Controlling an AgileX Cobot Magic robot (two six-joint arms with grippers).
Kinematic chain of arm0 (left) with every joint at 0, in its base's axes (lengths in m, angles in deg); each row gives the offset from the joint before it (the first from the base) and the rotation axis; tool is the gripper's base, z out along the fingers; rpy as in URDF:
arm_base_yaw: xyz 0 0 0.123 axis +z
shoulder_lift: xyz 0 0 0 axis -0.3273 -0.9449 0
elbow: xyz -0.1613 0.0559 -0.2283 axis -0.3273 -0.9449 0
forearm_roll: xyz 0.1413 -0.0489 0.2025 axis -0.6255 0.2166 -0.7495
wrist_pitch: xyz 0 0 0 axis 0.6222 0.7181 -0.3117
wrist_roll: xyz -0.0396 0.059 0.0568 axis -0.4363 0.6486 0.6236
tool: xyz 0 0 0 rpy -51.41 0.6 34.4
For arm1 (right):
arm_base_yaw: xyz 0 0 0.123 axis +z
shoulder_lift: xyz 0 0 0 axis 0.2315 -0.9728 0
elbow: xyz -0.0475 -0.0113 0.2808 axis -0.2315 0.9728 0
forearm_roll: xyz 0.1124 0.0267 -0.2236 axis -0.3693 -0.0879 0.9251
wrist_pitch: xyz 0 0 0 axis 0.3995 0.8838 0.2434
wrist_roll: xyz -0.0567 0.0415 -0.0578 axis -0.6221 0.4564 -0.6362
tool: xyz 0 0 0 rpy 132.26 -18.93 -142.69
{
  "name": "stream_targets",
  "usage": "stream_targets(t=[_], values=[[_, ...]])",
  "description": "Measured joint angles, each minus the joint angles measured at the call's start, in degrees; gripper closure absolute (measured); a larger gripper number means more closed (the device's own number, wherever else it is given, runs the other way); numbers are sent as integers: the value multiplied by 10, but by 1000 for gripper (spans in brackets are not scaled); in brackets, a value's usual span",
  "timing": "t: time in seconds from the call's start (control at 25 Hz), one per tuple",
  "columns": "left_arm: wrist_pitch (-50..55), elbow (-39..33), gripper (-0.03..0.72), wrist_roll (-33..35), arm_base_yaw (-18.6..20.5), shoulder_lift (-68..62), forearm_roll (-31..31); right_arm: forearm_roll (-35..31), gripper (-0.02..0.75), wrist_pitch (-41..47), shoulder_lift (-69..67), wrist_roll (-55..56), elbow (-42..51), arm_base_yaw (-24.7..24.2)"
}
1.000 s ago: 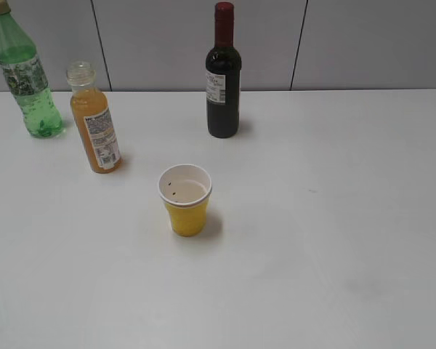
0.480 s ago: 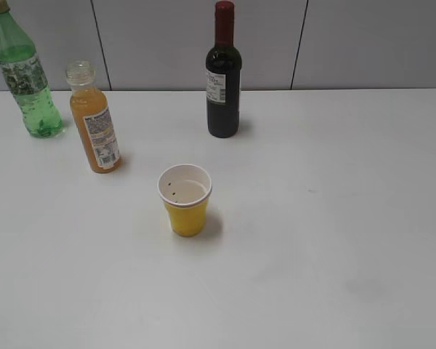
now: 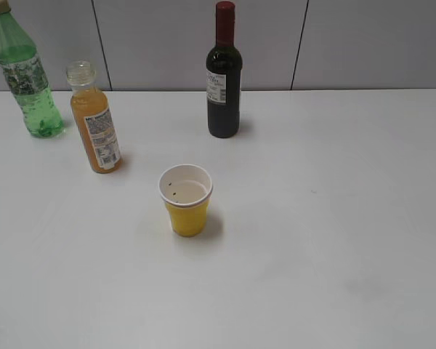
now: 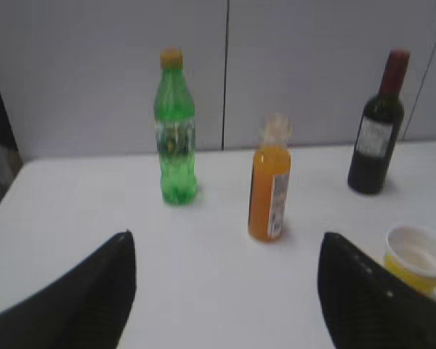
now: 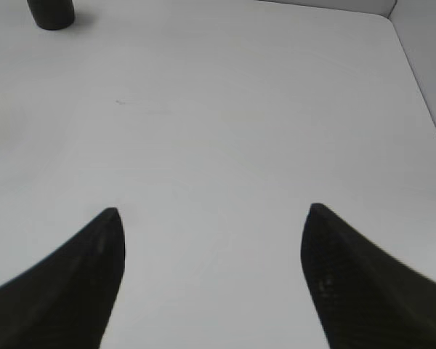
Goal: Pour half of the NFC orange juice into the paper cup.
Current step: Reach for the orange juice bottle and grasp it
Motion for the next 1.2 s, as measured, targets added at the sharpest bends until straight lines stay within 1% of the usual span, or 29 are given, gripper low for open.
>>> stream_targets(t=[0.12,0.24,0.44,0.68,0.76,0.88,1.08,1.2], values=[[-90,1,96,5,0,-36,7,-1,164,0,0,0,0,0],[-180,1,96,8,0,-99,8,-1,164,-1,0,0,0,0],[-346,1,96,11,0,-234,8,-1,164,-1,0,-1,0,0],[-515,1,96,11,0,-387,8,-1,164,-1,0,-1,0,0],[-556,1,96,11,-1,-435,8,-2,164,-1,0,-1,0,0],[-612,1,96,11,-15,-493,7,-2,164,-1,0,-1,0,0],[-675,1,96,11,-42,-561,6,-2,164,-1,0,-1,0,0],[-702,1,96,11,-49,-592,6,-2,164,-1,0,-1,0,0]])
